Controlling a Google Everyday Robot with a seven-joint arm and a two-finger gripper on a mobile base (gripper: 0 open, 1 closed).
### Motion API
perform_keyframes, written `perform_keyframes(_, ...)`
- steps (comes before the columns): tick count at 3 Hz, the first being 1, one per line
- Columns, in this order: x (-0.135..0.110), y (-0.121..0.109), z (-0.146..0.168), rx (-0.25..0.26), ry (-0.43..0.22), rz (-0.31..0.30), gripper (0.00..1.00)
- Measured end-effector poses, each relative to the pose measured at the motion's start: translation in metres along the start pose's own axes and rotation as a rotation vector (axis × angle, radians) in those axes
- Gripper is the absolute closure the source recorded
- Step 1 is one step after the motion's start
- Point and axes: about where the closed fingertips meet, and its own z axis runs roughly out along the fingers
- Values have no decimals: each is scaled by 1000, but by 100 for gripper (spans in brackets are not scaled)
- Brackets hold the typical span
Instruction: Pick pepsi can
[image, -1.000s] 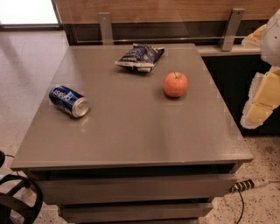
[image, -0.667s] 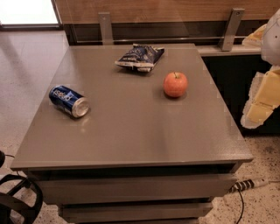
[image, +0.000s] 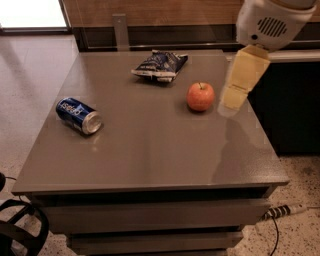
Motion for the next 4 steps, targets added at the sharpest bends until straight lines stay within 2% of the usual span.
perform_keyframes(1,-48,2,8,0,-23,13,0)
perform_keyframes(3,-135,8,43,-87,-179,44,0)
perform_keyframes(4,-182,17,58,-130,-242,17,0)
